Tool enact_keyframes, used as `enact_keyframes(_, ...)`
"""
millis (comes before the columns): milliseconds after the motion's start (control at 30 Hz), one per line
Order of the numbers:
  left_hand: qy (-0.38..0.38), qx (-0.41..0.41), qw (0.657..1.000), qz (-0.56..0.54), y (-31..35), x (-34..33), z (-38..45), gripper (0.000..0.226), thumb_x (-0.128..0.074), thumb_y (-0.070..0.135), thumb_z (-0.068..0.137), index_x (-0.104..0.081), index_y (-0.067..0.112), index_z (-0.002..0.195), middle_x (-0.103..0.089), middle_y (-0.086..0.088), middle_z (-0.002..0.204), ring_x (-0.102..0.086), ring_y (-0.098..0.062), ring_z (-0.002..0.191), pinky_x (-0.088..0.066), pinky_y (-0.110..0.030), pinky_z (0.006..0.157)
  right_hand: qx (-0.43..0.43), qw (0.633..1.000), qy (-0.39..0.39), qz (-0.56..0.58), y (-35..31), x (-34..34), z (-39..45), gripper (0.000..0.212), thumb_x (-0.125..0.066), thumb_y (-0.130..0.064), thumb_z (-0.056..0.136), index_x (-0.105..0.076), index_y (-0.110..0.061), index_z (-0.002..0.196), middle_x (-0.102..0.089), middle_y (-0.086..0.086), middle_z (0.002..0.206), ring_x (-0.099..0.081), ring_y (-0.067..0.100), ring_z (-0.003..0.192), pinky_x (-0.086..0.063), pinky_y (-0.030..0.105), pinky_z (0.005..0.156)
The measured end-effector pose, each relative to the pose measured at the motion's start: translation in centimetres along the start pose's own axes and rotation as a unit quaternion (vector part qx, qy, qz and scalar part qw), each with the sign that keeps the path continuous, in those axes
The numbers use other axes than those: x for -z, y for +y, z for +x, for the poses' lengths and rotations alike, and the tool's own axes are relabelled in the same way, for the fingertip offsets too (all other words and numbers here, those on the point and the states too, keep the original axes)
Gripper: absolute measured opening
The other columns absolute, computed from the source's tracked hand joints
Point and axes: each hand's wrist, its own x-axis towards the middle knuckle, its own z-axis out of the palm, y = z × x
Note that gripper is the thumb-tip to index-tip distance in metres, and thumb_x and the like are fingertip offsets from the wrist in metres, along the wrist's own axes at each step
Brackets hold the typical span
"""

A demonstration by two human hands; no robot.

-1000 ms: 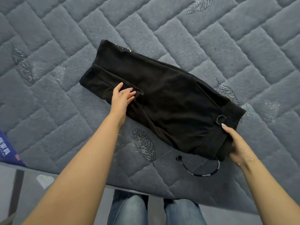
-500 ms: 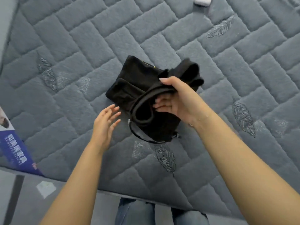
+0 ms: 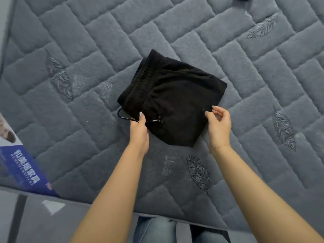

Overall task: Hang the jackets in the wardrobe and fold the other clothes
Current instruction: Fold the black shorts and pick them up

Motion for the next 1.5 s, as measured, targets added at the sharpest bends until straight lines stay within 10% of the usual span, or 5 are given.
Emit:
enact_keyframes(267,-0.058,0.095,0.988,-0.105,-1.3,-1.1,-0.2,0.06,-0.058,0.048,0.093,-0.049,0.013,0.14,-0.06,-0.007,0.136,-0.06,-0.024,0.121,-0.043,-0.045,0.108,-0.098,0.992,-0.038,0.07,1.7,0.6,5.3,0.069,-0.071,-0.029,0.088,-0.033,-0.01,0.143,-0.054,0.001,0.114,-0.057,0.007,0.093,-0.05,0.022,0.079)
enact_keyframes(433,-0.046,0.11,0.987,-0.106,-3.6,-2.7,-1.6,0.066,-0.069,0.043,0.084,-0.049,0.014,0.14,-0.06,-0.008,0.135,-0.061,-0.023,0.12,-0.045,-0.046,0.107,0.065,0.971,-0.148,-0.176,-3.8,-1.0,11.8,0.08,-0.078,-0.05,0.075,-0.044,-0.018,0.139,-0.046,-0.003,0.138,-0.048,0.009,0.125,-0.039,0.024,0.106)
enact_keyframes(633,-0.052,0.084,0.989,-0.106,-4.7,-4.0,-0.4,0.057,-0.074,0.032,0.084,-0.056,0.015,0.135,-0.066,-0.005,0.127,-0.063,-0.023,0.116,-0.048,-0.048,0.103,0.06,0.866,-0.301,-0.394,-10.2,-4.1,15.6,0.076,-0.078,-0.081,0.043,-0.07,-0.034,0.101,-0.07,-0.012,0.106,-0.066,0.008,0.1,-0.051,0.027,0.086)
enact_keyframes(1067,0.082,-0.041,0.991,-0.096,-13.5,4.0,-12.3,0.081,-0.092,0.045,0.056,-0.058,0.036,0.129,-0.069,0.01,0.121,-0.066,-0.015,0.11,-0.053,-0.037,0.094,-0.245,0.746,-0.519,-0.338,-2.2,2.9,5.6,0.033,-0.081,-0.032,0.068,-0.079,-0.011,0.093,-0.072,0.014,0.11,-0.071,0.031,0.096,-0.06,0.04,0.068)
enact_keyframes(1500,0.183,-0.134,0.95,-0.216,-22.3,10.3,-45.2,0.066,-0.087,0.04,0.061,-0.064,0.035,0.122,-0.072,0.002,0.114,-0.07,-0.023,0.104,-0.057,-0.04,0.086,-0.174,0.654,-0.639,-0.366,-4.2,20.0,-19.0,0.027,-0.08,-0.028,0.072,-0.079,-0.014,0.095,-0.072,0.013,0.111,-0.071,0.028,0.099,-0.059,0.034,0.069)
